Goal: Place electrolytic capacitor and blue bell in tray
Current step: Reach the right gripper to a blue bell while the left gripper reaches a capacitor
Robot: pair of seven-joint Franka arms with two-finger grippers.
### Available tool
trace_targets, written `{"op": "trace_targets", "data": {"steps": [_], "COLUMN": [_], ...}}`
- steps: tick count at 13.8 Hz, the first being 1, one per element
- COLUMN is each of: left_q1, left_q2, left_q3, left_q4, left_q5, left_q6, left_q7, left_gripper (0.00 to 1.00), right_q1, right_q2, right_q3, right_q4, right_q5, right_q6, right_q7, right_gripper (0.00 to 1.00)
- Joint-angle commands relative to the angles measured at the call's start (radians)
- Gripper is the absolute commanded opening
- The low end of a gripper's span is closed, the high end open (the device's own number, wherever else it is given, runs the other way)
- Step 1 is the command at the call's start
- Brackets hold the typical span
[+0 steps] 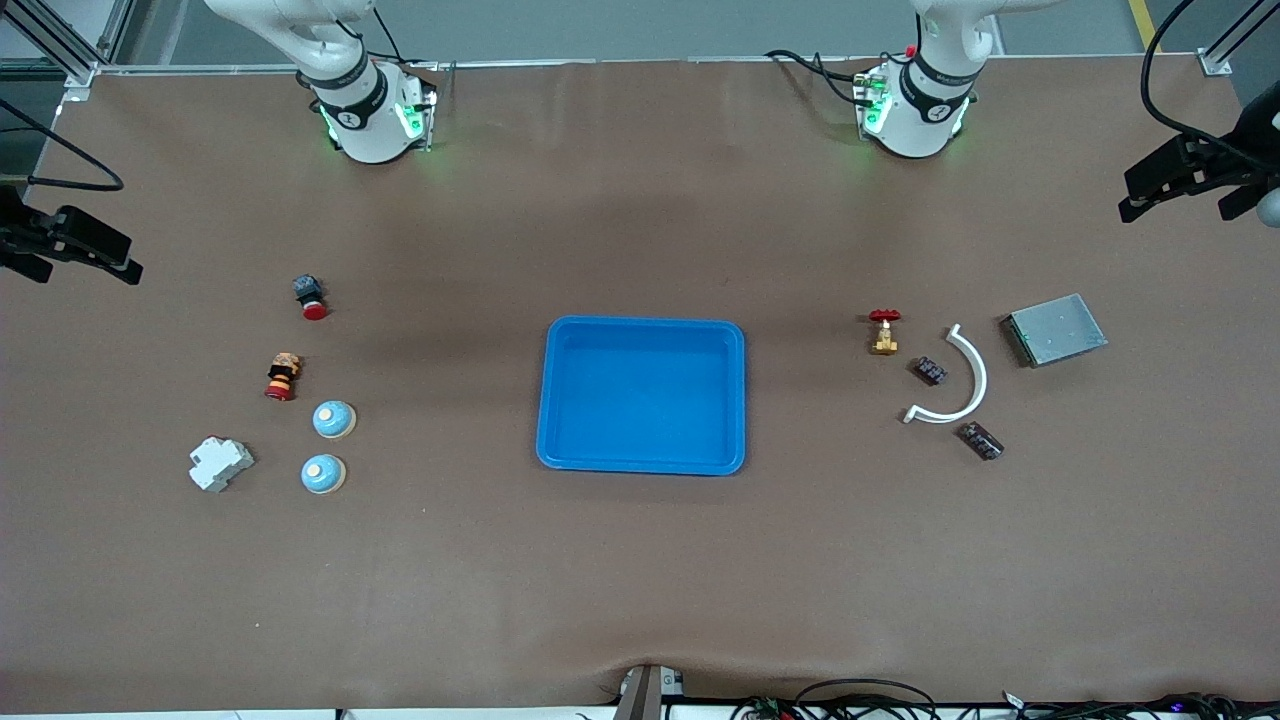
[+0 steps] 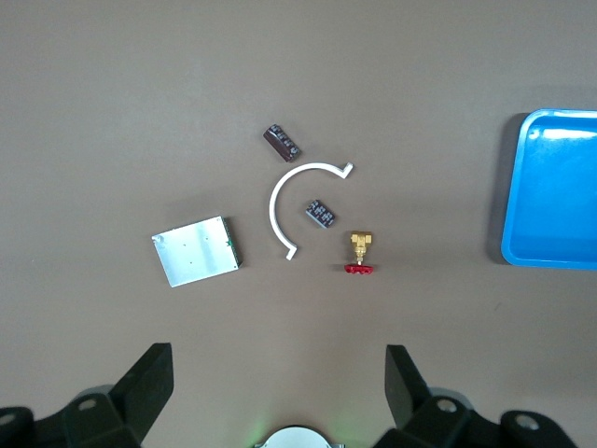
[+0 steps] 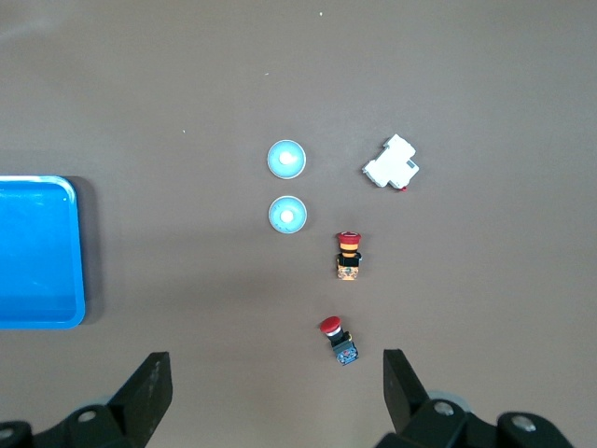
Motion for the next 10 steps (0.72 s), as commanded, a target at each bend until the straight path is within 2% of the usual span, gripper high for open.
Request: {"op": "trace_targets", "data": {"steps": [1,6,10], "left_q1": [0.004,0.004,0.034], "left_q2": [-0.007,0.031,0.044], "left_q3": [-0.008,-0.007,0.001], "left_q4": [0.003,0.0,-0.075], "left_q5": [0.022,0.052,0.052], "left_q6": [-0.013,-0.014,-0.054], "left_q7": [0.01,0.013,-0.05], "left_gripper": [1.0,1.0,1.0], "right_q1": [0.007,0.007,0.013], "right_q2": [-0.02,-0.02,-0.02], "right_q3": [-0.001,-0.001,-0.001], "right_q4": [-0.014,-0.014,-0.016], "right_q5": [-0.012,-0.011,-0.009], "right_q6": [0.002,0.002,0.003], "right_q7": [-0.008,-0.007,-0.005], "right_gripper": [1.0,1.0,1.0]}}
